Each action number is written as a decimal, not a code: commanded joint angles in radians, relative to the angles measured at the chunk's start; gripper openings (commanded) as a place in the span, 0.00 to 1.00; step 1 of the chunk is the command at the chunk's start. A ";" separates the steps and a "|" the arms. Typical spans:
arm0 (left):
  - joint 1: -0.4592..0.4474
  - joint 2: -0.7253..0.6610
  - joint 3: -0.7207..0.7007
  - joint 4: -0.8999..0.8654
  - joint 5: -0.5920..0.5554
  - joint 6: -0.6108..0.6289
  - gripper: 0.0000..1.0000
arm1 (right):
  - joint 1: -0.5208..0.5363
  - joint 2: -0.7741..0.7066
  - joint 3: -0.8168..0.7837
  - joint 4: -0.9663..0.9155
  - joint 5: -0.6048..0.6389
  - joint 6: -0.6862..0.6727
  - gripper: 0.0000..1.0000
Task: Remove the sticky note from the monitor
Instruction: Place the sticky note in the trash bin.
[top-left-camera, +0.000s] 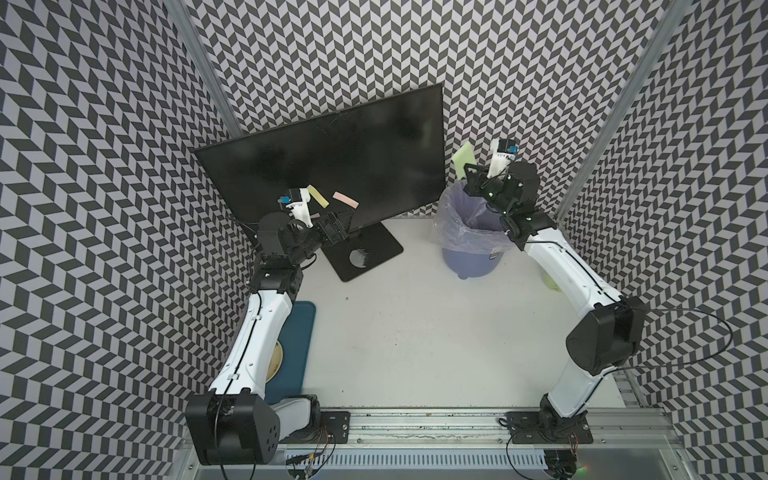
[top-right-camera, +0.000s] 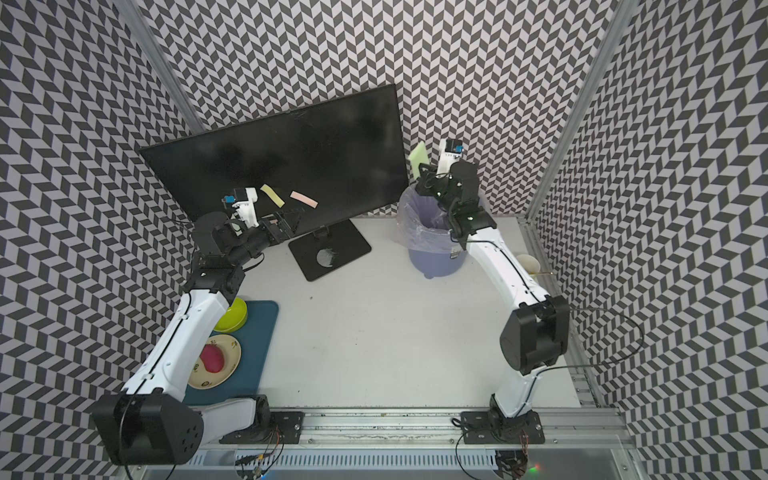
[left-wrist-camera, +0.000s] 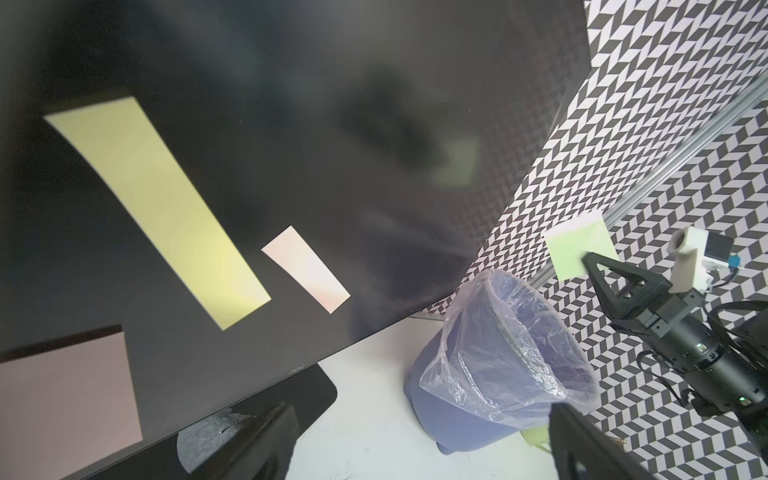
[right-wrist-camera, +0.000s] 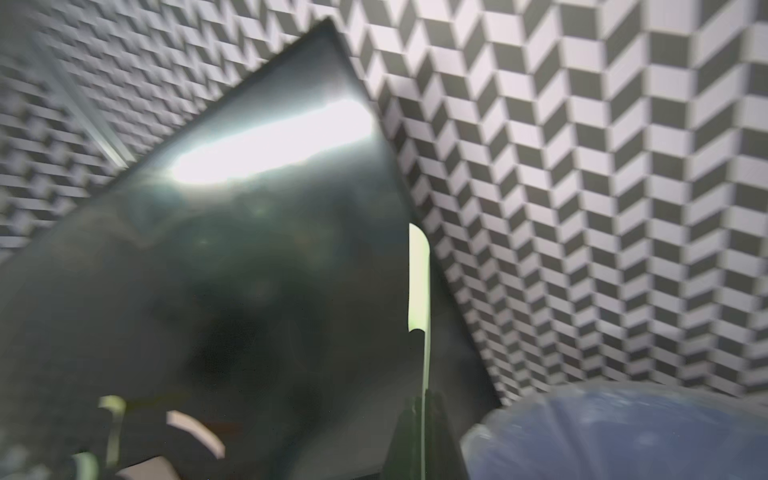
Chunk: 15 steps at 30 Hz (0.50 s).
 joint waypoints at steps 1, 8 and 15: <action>-0.014 0.016 -0.007 0.079 -0.016 -0.040 1.00 | -0.034 -0.017 -0.007 -0.078 0.187 -0.153 0.00; -0.072 0.068 -0.008 0.122 -0.066 -0.095 1.00 | -0.065 0.026 0.021 -0.113 0.268 -0.216 0.25; -0.115 0.103 -0.016 0.191 -0.140 -0.156 1.00 | -0.065 0.028 0.072 -0.128 0.191 -0.199 0.57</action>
